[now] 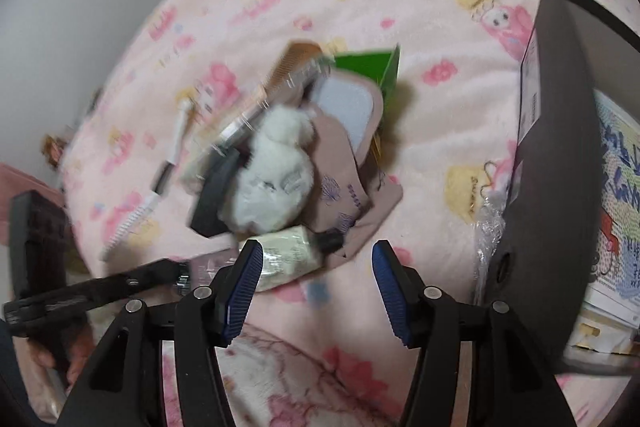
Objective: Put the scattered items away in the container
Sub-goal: 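Grasp the hand-cream tube with the left gripper and lift it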
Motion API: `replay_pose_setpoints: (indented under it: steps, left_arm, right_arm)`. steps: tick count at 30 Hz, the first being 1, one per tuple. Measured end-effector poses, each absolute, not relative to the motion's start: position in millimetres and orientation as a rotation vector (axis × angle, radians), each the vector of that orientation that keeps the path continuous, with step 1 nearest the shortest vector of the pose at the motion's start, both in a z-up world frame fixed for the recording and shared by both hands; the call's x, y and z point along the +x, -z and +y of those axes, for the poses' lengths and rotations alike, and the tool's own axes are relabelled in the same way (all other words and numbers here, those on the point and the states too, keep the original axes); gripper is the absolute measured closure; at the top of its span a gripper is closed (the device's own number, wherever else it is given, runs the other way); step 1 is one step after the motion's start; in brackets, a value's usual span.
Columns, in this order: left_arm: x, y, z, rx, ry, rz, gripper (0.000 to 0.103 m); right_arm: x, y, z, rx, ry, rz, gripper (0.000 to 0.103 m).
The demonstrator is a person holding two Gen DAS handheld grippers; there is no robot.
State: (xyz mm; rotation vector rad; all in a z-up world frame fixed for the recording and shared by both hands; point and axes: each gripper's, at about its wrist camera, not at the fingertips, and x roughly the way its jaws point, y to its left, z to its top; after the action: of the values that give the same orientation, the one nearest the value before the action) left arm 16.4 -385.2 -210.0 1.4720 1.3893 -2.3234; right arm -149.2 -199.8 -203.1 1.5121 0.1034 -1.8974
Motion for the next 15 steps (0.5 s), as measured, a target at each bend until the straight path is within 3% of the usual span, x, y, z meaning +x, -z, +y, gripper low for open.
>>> replay_pose_setpoints:
  steps: [2,4,7,10,15]
  left_arm:
    - [10.7,214.1,-381.4,1.488,2.32,1.383,0.073]
    - [-0.1,223.1,-373.5,1.525,2.274,1.356,0.075]
    - [-5.0,212.5,-366.2,1.534,2.283,1.285,0.074]
    - [-2.0,183.1,-358.9,1.499,2.363,1.254,0.074]
    - [-1.0,131.8,-319.2,1.468,2.519,1.235,0.074]
  right_arm:
    - [-150.4,216.2,-209.6,1.512,1.866,0.117,0.05]
    - [-154.2,234.4,-215.6,1.555,1.851,0.153,0.05]
    - [-164.7,245.6,-204.1,1.632,1.794,-0.05,0.054]
    - [-162.2,224.5,-179.2,1.578,1.808,-0.136,0.063]
    - [-134.4,159.6,-122.8,1.425,1.88,-0.15,0.065]
